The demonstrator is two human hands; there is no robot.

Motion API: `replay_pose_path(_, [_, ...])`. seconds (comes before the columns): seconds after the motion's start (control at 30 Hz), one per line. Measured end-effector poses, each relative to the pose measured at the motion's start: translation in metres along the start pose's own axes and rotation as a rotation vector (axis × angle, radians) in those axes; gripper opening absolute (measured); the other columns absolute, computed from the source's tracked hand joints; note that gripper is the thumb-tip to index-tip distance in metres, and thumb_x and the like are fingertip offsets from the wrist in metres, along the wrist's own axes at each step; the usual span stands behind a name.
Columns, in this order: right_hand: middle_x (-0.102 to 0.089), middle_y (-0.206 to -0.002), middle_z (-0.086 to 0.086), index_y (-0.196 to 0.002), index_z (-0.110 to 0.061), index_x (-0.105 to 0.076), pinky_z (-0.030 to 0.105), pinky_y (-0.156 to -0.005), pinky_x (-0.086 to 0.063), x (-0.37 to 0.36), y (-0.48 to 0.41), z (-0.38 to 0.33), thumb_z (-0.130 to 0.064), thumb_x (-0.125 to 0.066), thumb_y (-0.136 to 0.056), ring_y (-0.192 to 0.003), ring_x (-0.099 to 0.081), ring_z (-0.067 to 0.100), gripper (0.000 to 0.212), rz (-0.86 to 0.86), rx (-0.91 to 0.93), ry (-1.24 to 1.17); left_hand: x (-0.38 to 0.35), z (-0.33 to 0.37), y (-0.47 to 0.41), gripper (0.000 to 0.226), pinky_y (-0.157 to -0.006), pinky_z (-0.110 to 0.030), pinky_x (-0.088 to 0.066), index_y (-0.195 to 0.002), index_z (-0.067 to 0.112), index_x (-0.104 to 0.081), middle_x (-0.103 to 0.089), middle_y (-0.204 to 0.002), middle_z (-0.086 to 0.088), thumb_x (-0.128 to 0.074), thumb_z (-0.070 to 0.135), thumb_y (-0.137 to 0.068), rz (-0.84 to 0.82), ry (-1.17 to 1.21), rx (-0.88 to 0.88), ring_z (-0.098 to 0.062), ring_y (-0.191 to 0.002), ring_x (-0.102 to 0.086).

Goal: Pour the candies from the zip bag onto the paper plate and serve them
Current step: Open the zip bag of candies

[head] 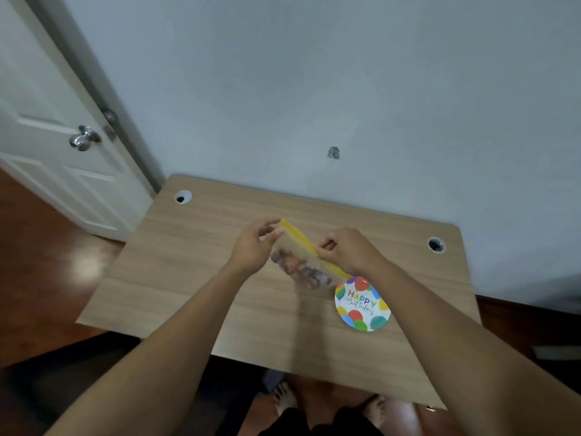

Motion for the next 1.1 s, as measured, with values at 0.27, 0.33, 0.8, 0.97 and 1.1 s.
replay_pose_path(0.27, [-0.077,-0.068,-0.010,-0.068,-0.031,-0.078,0.028,-0.068,-0.051,-0.002,0.014,0.006,-0.034,-0.083,-0.086,-0.067,-0.069,0.008,0.019,-0.026,-0.099,-0.068,-0.046,-0.011,0.041,0.037,-0.088,-0.042,-0.062,-0.098,0.013,-0.073,-0.078,-0.100,-0.005,-0.066,0.049,-0.102,-0.265,0.215,0.414,-0.023,-0.090,-0.072])
replay_pose_path(0.33, [-0.083,-0.080,-0.001,-0.078,-0.025,-0.083,0.032,-0.074,-0.055,-0.005,0.020,0.010,-0.035,-0.085,-0.086,-0.072,-0.072,0.017,0.013,-0.058,-0.112,-0.123,-0.063,-0.002,0.055,0.044,-0.088,-0.037,-0.064,-0.110,0.007,-0.075,-0.078,-0.100,-0.006,-0.070,0.050,-0.100,-0.383,0.356,0.487,-0.024,-0.092,-0.074])
replay_pose_path(0.8, [-0.079,-0.086,0.002,-0.094,-0.018,-0.077,0.035,-0.076,-0.053,-0.013,0.027,0.021,-0.035,-0.085,-0.092,-0.074,-0.067,0.016,0.019,-0.073,-0.187,-0.452,-0.077,-0.008,0.049,0.021,-0.071,-0.026,-0.069,-0.083,-0.006,-0.073,-0.078,-0.078,-0.020,-0.069,0.002,-0.101,-0.204,0.653,0.517,-0.021,-0.062,-0.079])
replay_pose_path(0.97, [-0.080,-0.094,0.002,-0.099,-0.017,-0.080,0.027,-0.069,-0.047,-0.003,0.024,0.018,-0.039,-0.081,-0.095,-0.081,-0.066,0.014,0.022,-0.001,-0.134,-0.275,-0.084,-0.008,0.049,0.023,-0.071,-0.025,-0.069,-0.082,-0.008,-0.075,-0.080,-0.079,-0.020,-0.068,0.001,-0.101,-0.144,0.674,0.551,-0.023,-0.065,-0.080])
replay_pose_path(1.1, [-0.073,-0.086,-0.004,-0.088,-0.023,-0.075,0.019,-0.062,-0.043,0.000,0.022,0.018,-0.035,-0.079,-0.096,-0.079,-0.065,0.014,0.016,0.059,-0.143,-0.201,-0.088,-0.004,0.050,0.022,-0.067,-0.024,-0.069,-0.084,-0.011,-0.075,-0.080,-0.073,-0.018,-0.065,-0.002,-0.102,-0.116,0.665,0.561,-0.022,-0.061,-0.080])
Point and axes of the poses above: each hand's wrist, its own y-axis away from the middle knuckle, its own x-axis out of the back of the hand, z = x × y, the point moved 8 cm from there along -y, towards the middle knuckle
